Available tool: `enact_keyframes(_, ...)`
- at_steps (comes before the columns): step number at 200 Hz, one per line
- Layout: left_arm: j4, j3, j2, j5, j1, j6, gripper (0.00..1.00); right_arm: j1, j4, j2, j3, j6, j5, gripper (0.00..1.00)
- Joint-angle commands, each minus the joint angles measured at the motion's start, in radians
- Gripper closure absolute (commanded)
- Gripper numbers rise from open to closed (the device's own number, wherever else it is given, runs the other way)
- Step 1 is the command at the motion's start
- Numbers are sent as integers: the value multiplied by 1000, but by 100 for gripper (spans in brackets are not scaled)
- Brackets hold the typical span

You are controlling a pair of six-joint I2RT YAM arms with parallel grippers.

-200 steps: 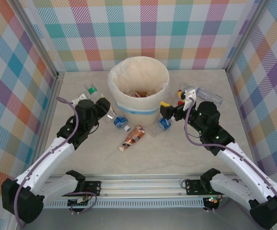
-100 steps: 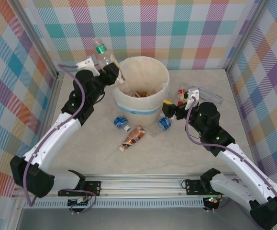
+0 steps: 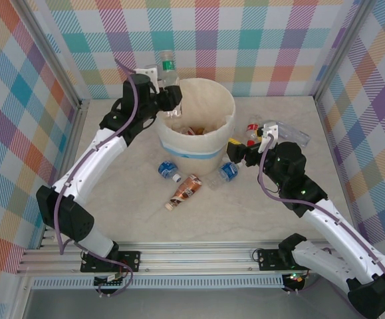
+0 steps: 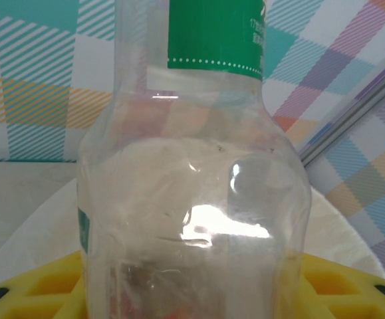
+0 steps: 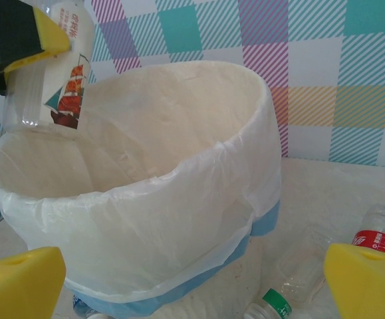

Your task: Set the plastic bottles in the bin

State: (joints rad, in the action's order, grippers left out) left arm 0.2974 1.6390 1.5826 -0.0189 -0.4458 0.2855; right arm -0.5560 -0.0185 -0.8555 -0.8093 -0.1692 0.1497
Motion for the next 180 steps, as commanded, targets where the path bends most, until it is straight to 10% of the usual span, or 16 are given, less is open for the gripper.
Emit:
enact_keyframes(1, 95, 67, 33, -44, -8, -69, 46, -1, 16, -1, -6, -9, 9, 0)
enact_keyframes(54, 204, 194, 104, -130, -10, -69, 21, -1, 5, -26, -14, -10, 27, 0)
enact_keyframes(180, 181, 173, 51, -133, -13, -13, 13, 0, 2, -33, 1, -4, 88, 0)
